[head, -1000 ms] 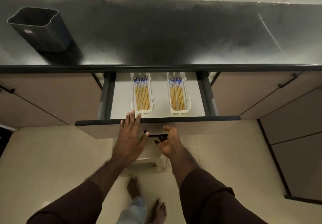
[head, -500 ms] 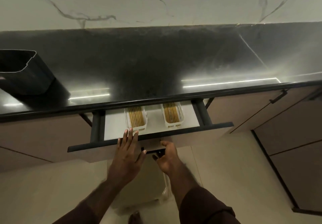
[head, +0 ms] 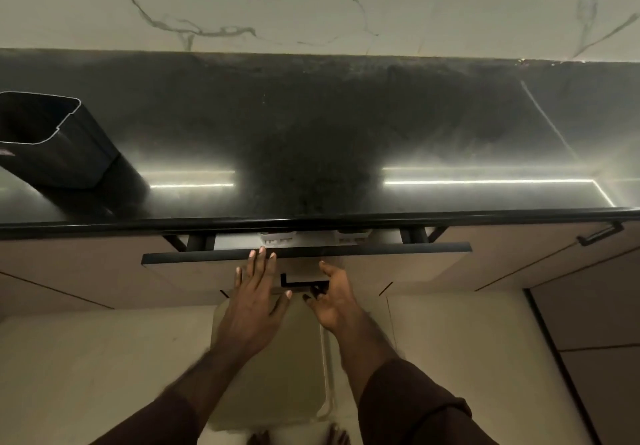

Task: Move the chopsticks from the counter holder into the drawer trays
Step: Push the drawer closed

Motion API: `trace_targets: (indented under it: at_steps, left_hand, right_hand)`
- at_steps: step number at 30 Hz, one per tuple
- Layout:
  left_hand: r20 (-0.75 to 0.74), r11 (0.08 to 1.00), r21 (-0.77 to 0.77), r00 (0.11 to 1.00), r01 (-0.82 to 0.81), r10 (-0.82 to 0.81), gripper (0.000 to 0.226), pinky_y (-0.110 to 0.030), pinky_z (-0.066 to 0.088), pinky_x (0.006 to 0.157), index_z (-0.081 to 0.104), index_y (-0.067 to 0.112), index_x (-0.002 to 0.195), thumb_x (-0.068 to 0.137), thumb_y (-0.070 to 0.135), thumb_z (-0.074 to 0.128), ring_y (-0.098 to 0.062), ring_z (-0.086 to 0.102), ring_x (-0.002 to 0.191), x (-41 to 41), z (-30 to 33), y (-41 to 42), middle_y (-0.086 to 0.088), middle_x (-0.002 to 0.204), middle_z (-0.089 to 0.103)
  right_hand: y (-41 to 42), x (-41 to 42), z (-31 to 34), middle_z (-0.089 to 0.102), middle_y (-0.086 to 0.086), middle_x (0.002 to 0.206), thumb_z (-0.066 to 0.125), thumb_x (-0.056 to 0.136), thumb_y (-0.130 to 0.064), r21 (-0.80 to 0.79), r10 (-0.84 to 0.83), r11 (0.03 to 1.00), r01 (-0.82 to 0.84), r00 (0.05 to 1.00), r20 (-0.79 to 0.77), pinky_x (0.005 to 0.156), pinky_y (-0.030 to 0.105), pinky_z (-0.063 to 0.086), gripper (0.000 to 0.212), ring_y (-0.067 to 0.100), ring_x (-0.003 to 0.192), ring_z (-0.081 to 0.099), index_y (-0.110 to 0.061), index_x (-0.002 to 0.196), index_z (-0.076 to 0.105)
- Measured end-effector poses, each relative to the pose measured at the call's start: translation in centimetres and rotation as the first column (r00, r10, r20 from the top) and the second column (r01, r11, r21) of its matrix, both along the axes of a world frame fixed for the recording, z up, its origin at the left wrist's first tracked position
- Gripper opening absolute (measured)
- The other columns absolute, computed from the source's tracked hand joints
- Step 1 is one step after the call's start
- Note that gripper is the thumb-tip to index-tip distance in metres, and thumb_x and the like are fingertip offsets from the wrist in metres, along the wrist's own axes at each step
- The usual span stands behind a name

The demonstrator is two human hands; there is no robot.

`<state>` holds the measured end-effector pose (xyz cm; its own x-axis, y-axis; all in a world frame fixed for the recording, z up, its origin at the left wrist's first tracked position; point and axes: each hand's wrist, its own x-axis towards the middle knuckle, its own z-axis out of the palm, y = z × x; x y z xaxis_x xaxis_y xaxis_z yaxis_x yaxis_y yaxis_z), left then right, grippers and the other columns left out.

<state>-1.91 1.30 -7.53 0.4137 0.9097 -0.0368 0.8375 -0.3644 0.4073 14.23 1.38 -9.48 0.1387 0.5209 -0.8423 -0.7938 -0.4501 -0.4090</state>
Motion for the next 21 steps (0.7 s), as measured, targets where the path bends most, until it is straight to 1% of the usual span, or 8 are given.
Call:
trace_targets:
  at_steps: [4, 7, 11, 12, 15, 16, 19, 21]
  left_hand:
    - [0.012, 1.000, -0.011, 1.000, -0.024, 0.024, 0.078, -0.034, -0.008, 0.119, 0.004, 0.020, 0.154, 0.088, 0.060, 0.019, -0.011, -0.016, 0.148, 1.1, -0.3, 1.2, 0.003, 0.160, -0.010]
    - [0.023, 0.999, -0.013, 0.999, -0.039, 0.039, 0.080, -0.036, -0.006, 0.120, 0.007, 0.017, 0.155, 0.088, 0.058, 0.020, -0.013, -0.014, 0.148, 1.7, -0.3, 1.9, 0.001, 0.161, -0.007]
    - [0.007, 0.999, -0.004, 0.999, -0.032, 0.032, 0.080, -0.033, -0.009, 0.119, 0.008, 0.016, 0.155, 0.088, 0.058, 0.019, -0.013, -0.016, 0.148, 2.1, -0.3, 2.8, 0.002, 0.160, -0.010]
    - [0.007, 0.999, 0.002, 0.999, -0.034, 0.033, 0.080, -0.033, -0.010, 0.118, 0.009, 0.015, 0.155, 0.088, 0.058, 0.019, -0.013, -0.016, 0.148, 2.2, -0.3, 3.0, 0.002, 0.160, -0.009]
    - [-0.005, 0.999, 0.008, 0.999, -0.032, 0.032, 0.080, -0.031, -0.012, 0.118, 0.008, 0.016, 0.155, 0.087, 0.058, 0.017, -0.011, -0.017, 0.147, 2.4, 0.0, 3.3, 0.003, 0.159, -0.011]
    - [-0.005, 1.000, 0.008, 1.000, -0.028, 0.028, 0.080, -0.031, -0.012, 0.118, 0.008, 0.017, 0.156, 0.088, 0.058, 0.017, -0.011, -0.018, 0.147, 2.4, 0.0, 3.3, 0.003, 0.160, -0.011]
    - [0.012, 1.000, 0.008, 1.000, -0.023, 0.022, 0.078, -0.032, -0.010, 0.119, 0.007, 0.018, 0.156, 0.089, 0.058, 0.019, -0.009, -0.018, 0.147, 2.4, 0.2, 2.8, 0.003, 0.161, -0.009]
    - [0.012, 1.000, 0.012, 1.000, -0.018, 0.017, 0.078, -0.032, -0.010, 0.119, 0.005, 0.018, 0.155, 0.089, 0.058, 0.018, -0.009, -0.019, 0.147, 2.5, 0.4, 2.4, 0.003, 0.161, -0.010]
  right_hand:
    - [1.9, 0.7, -0.7, 0.065, 0.015, 0.123, 0.065, 0.087, -0.031, 0.013, 0.036, 0.999, -0.036, 0.999, -0.006, 0.104, 0.043, 0.048, 0.042, 0.031, 0.114, 0.060, -0.009, 0.123, 0.062]
    - [3.1, 1.0, -0.7, 0.065, 0.016, 0.124, 0.062, 0.087, -0.032, 0.021, 0.067, 0.998, -0.067, 0.997, 0.030, 0.097, 0.042, 0.050, 0.042, 0.030, 0.110, 0.061, -0.011, 0.124, 0.064]
    - [4.2, 1.6, -0.3, 0.061, 0.014, 0.125, 0.057, 0.090, -0.031, 0.005, 0.100, 0.995, -0.101, 0.991, 0.086, 0.092, 0.045, 0.050, 0.037, 0.032, 0.118, 0.055, -0.015, 0.124, 0.062]
    - [4.3, 1.7, -0.4, 0.060, 0.014, 0.127, 0.056, 0.090, -0.033, 0.007, 0.127, 0.992, -0.128, 0.988, 0.088, 0.091, 0.044, 0.051, 0.039, 0.032, 0.119, 0.055, -0.016, 0.125, 0.061]
    - [4.0, 2.3, 0.1, 0.060, 0.013, 0.129, 0.054, 0.091, -0.040, 0.004, 0.226, 0.974, -0.227, 0.968, 0.108, 0.098, 0.044, 0.049, 0.042, 0.031, 0.120, 0.055, -0.016, 0.126, 0.061]
    - [3.9, 2.6, 0.3, 0.060, 0.013, 0.128, 0.054, 0.092, -0.043, 0.011, 0.254, 0.966, -0.257, 0.960, 0.116, 0.097, 0.044, 0.049, 0.043, 0.030, 0.119, 0.055, -0.016, 0.125, 0.062]
    - [3.2, 3.3, 1.7, 0.062, 0.010, 0.121, 0.052, 0.095, -0.044, -0.007, 0.402, 0.913, -0.407, 0.899, 0.176, 0.088, 0.039, 0.050, 0.041, 0.025, 0.105, 0.060, -0.015, 0.121, 0.061]
    - [3.0, 3.6, 2.4, 0.058, 0.008, 0.124, 0.053, 0.096, -0.042, -0.039, 0.493, 0.865, -0.501, 0.830, 0.260, 0.083, 0.037, 0.048, 0.045, 0.021, 0.099, 0.058, -0.015, 0.132, 0.053]
